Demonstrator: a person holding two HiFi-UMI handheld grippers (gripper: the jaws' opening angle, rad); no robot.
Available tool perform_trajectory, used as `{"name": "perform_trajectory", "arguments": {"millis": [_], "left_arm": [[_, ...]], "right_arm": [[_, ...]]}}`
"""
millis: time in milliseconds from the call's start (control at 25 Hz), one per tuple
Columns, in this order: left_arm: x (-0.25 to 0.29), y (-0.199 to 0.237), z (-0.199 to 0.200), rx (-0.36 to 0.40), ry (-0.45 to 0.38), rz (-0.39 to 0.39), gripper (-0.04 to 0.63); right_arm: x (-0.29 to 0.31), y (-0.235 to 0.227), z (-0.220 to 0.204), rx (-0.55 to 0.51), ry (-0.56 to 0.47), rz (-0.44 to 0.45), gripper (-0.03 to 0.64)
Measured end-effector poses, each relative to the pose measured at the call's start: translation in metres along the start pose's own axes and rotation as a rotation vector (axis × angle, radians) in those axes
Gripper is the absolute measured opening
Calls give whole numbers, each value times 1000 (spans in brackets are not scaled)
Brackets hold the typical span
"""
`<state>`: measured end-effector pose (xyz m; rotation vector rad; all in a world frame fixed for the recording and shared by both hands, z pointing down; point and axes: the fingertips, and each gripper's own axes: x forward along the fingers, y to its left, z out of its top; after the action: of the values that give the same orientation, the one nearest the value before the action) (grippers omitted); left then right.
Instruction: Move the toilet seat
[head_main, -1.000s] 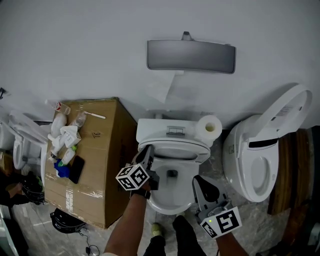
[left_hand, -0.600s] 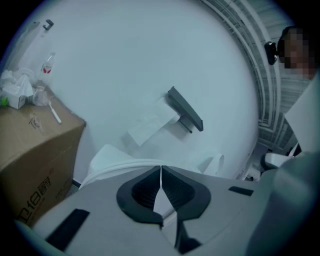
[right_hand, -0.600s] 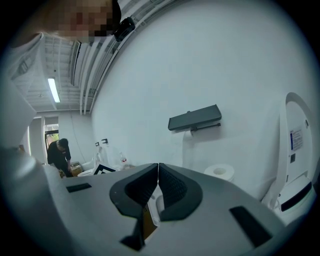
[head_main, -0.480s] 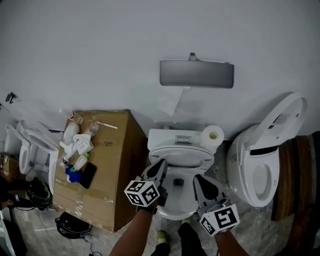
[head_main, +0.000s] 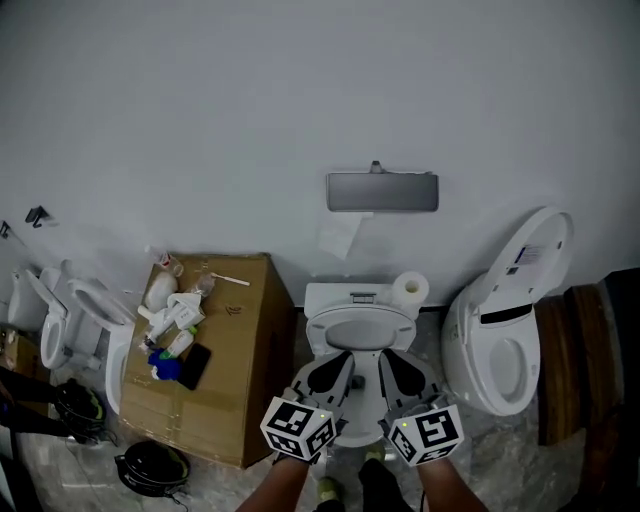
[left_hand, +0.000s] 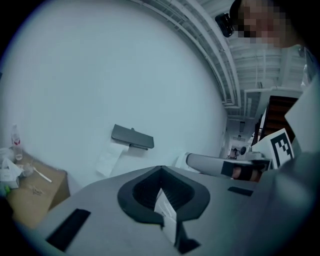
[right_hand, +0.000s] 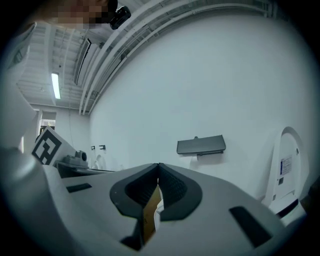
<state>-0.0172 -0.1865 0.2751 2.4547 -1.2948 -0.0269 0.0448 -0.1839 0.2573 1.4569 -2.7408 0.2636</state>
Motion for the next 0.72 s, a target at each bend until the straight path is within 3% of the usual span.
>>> {"name": "perform_trajectory", "arguments": {"millis": [440, 720], "left_arm": [[-76, -59, 60, 36, -52, -36, 8], [-119, -85, 81, 62, -50, -62, 9]], "right_arm": [[-50, 60, 65, -70, -68, -46, 12], [-79, 82, 93, -18, -80, -68, 11]]}}
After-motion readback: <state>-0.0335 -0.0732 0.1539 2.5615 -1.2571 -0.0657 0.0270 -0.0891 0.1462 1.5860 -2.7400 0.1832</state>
